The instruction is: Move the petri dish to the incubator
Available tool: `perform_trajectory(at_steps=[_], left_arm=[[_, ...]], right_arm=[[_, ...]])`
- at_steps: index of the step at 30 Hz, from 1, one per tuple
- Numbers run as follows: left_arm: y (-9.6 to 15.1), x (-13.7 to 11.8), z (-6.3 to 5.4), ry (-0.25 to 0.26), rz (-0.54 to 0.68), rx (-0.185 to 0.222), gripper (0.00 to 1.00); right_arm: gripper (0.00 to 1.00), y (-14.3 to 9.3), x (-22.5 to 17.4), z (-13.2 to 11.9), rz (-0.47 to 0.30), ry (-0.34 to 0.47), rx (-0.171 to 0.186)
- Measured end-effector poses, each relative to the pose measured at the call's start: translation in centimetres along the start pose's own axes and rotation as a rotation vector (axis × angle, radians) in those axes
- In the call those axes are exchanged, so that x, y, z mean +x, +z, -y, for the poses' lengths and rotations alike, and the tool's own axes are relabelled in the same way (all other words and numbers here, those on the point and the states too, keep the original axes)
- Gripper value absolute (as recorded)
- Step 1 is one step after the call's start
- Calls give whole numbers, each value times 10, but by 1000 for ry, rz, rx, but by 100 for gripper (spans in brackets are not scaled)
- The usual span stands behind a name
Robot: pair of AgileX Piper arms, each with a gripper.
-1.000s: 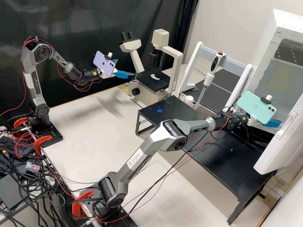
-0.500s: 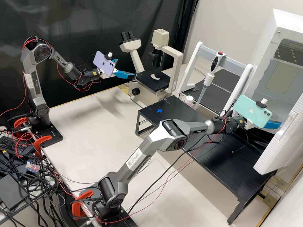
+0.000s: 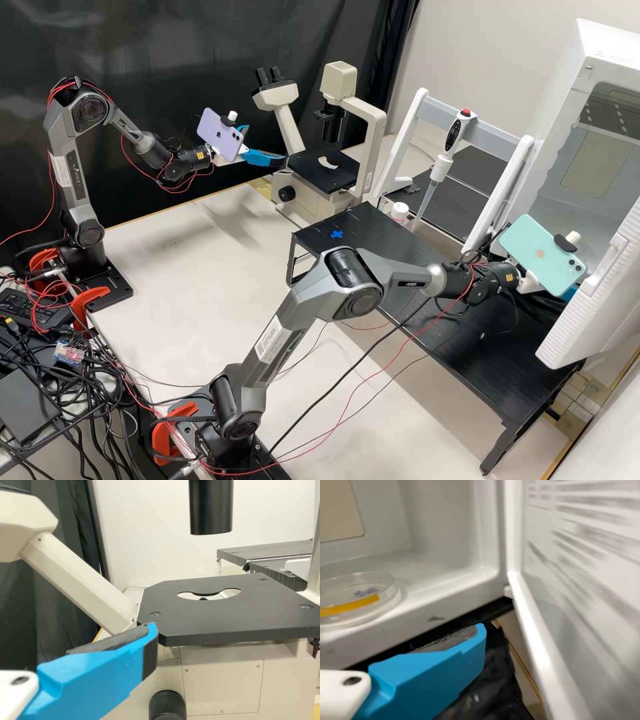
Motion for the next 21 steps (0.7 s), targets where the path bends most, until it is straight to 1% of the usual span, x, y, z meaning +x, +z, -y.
perform_trajectory(at_steps=[2, 6, 9, 10, 11, 14, 17, 19, 20, 21], left_arm=[[0, 0, 0, 0, 0, 0, 100], [0, 0, 0, 0, 0, 0, 100], [0, 0, 0, 0, 0, 0, 100], [0, 0, 0, 0, 0, 0, 100], [0, 0, 0, 0, 0, 0, 100], [0, 0, 0, 0, 0, 0, 100], [0, 0, 0, 0, 0, 0, 100], [0, 0, 0, 0, 0, 0, 100], [0, 0, 0, 0, 0, 0, 100], [0, 0, 0, 0, 0, 0, 100]], right_arm=[[100, 5, -11, -2, -3, 10, 11], [100, 14, -36, -2, -21, 28, 18], [100, 16, -63, -6, -68, 57, 11], [100, 19, -72, -2, -78, 54, 4], [100, 18, -81, -3, -104, 64, 5], [100, 13, -118, -2, -182, 90, 24], [100, 8, -150, 4, -275, 98, 18], [100, 5, -164, 7, -315, 98, 20], [100, 1, -178, 12, -347, 93, 17], [100, 0, -183, 14, -358, 91, 19]])
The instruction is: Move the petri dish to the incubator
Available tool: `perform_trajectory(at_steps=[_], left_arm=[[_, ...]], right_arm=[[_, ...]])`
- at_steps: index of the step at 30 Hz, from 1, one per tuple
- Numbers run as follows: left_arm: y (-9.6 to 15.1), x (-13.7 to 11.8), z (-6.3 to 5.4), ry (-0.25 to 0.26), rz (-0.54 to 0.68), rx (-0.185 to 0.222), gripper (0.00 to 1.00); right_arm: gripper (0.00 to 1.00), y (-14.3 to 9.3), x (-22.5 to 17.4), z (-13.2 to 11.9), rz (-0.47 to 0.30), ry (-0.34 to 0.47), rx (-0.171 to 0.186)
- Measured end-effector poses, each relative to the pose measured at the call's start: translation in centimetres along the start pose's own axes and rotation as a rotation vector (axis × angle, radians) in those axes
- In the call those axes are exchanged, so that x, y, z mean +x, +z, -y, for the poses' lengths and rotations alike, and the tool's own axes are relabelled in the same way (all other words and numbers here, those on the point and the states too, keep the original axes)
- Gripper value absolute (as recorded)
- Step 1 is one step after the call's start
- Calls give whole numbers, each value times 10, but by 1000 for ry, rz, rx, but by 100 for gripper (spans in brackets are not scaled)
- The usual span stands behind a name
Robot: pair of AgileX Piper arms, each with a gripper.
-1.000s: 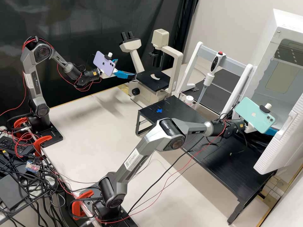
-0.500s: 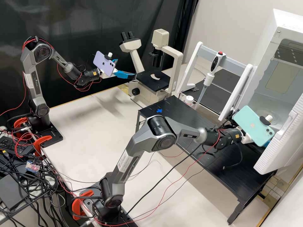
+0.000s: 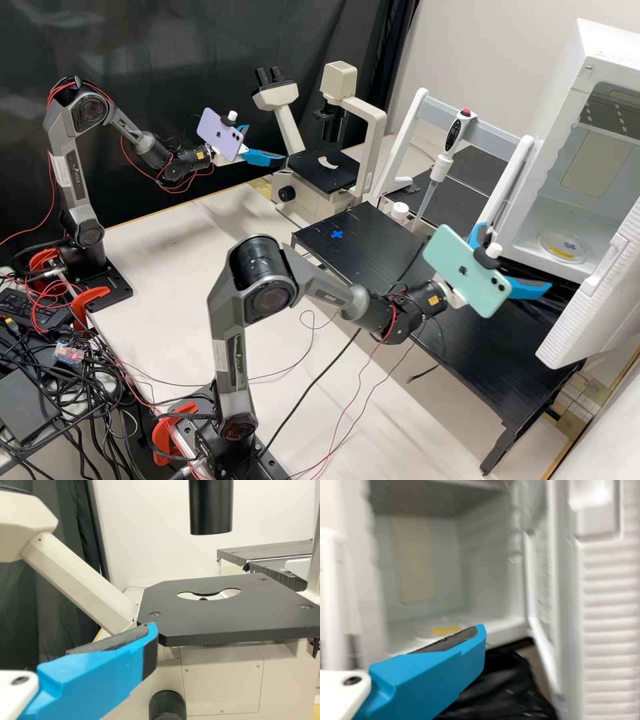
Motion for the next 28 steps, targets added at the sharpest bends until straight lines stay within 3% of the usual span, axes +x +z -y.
perform_trajectory(at_steps=[6, 9, 15, 20, 24, 28], left_arm=[[0, 0, 0, 0, 0, 0, 100], [0, 0, 0, 0, 0, 0, 100], [0, 0, 0, 0, 0, 0, 100], [0, 0, 0, 0, 0, 0, 100], [0, 0, 0, 0, 0, 0, 100], [0, 0, 0, 0, 0, 0, 100]], right_arm=[[100, -22, -31, 23, -67, -67, 8], [100, -32, -45, 40, -59, -51, 15], [100, -46, -70, 63, -105, -51, -55], [100, -50, -90, 79, -164, -52, -6], [100, -51, -100, 91, -181, -110, -8], [100, -52, -103, 95, -188, -120, -9]])
